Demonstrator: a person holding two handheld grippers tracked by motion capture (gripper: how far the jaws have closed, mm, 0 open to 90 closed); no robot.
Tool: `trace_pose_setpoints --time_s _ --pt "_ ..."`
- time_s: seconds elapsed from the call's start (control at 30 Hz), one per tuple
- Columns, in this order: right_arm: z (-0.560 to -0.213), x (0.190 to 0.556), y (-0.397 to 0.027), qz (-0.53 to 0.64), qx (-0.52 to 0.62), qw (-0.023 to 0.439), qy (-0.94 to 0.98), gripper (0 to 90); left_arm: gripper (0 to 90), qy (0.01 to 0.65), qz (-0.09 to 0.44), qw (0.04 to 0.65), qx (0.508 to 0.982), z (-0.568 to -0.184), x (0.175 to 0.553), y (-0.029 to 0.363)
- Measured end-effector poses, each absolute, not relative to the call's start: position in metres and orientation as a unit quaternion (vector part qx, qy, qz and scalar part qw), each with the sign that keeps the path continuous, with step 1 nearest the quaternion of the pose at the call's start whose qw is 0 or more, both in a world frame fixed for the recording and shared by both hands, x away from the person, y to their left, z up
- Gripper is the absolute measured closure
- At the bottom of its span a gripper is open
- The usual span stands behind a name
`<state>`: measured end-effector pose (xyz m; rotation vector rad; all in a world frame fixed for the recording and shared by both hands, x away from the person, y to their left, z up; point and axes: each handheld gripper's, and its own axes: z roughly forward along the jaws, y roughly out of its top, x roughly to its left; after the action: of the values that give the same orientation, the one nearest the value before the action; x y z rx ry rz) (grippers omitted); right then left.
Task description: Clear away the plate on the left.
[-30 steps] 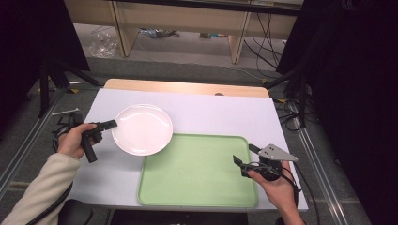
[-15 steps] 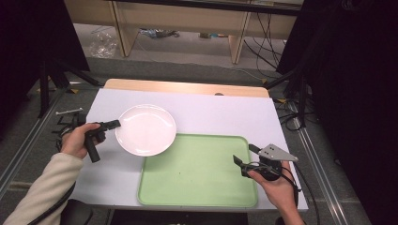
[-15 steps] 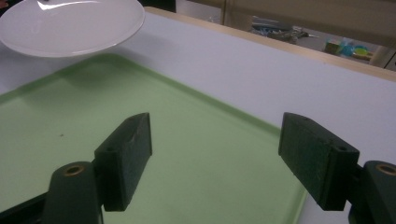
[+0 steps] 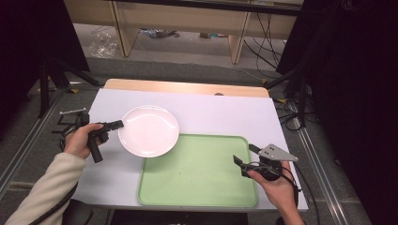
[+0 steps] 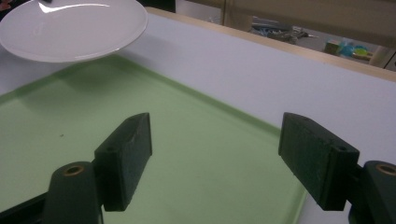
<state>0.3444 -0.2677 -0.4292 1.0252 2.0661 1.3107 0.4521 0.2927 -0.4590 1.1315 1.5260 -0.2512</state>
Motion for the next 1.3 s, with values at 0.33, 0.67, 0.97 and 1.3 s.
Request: trace_pose_setpoints --time_s 0.33,0.67,0.97,1.3 --pt "-0.428 0.344 -0.269 0.472 0.377 0.244 0.759 26.5 86.6 0.647 -0.115 0.57 0.493 -0.458 0.453 0.287" --pt "-0.428 0.344 -0.269 0.472 0.372 0.251 0.759 26.6 86.5 0.648 -0.117 0.564 0.498 -0.457 0.453 0.282" --pt "-0.428 0.344 -0.269 0.474 0.372 0.253 0.757 26.5 86.4 0.648 -0.115 0.56 0.504 -0.458 0.453 0.278" --pt "-0.428 0.344 -0.269 0.474 0.372 0.253 0.757 26.6 86.4 0.639 -0.127 0.563 0.508 -0.457 0.454 0.273"
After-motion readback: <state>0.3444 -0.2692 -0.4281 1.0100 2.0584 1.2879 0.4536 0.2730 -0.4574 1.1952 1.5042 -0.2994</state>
